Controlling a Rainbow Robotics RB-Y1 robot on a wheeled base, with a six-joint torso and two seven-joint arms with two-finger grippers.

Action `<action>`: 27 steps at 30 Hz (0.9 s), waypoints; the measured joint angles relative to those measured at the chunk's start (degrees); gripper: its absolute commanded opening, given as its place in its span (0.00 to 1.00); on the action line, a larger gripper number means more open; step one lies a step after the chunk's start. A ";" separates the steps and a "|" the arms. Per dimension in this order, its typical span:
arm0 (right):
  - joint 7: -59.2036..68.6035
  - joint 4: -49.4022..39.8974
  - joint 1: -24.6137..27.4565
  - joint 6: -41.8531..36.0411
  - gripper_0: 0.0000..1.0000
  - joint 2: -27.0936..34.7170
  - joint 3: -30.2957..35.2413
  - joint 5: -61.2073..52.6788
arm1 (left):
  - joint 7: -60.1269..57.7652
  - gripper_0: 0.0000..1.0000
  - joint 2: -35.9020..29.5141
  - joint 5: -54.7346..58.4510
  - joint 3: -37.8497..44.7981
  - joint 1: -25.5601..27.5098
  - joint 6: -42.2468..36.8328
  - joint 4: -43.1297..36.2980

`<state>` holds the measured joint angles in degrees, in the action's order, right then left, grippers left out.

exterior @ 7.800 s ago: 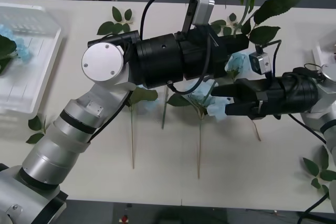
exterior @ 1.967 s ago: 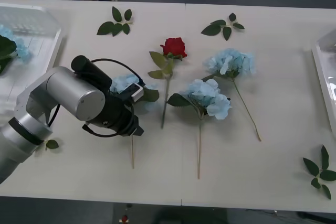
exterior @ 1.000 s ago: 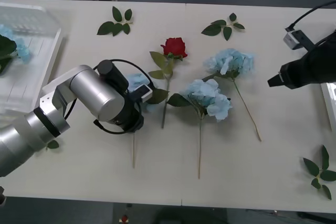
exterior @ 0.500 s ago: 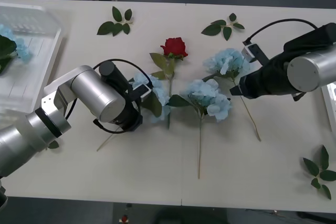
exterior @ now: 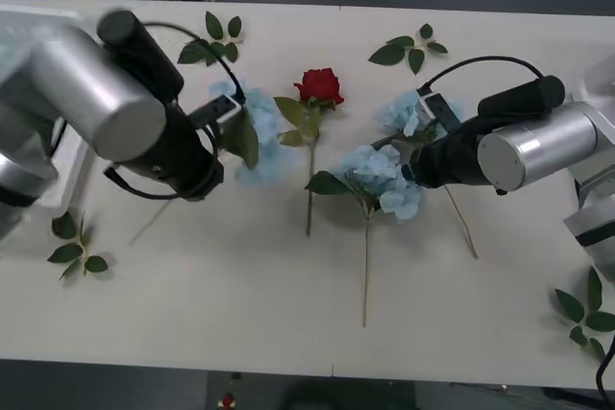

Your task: Put the red flowers into the right box and the blue flowers into the left box

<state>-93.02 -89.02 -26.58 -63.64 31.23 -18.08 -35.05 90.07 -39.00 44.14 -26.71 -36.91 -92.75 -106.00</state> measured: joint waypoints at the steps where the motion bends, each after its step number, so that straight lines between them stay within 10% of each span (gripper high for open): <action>1: 0.00 0.25 0.00 -0.01 1.00 0.00 -0.36 0.26 | 0.00 0.00 -1.33 0.53 1.97 -0.49 -4.04 -4.12; 11: 0.00 2.84 0.04 1.91 1.00 0.00 -0.64 3.81 | 22.09 0.00 -11.51 -17.20 21.68 -2.33 -17.36 -18.22; 27: 0.00 8.54 0.05 7.67 1.00 -0.01 -0.75 3.82 | 32.18 0.00 -13.88 -35.43 15.44 -2.35 -7.28 21.65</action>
<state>-93.02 -80.48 -26.53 -55.97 31.22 -18.83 -31.23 122.25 -52.88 8.71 -11.27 -39.26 -100.03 -84.35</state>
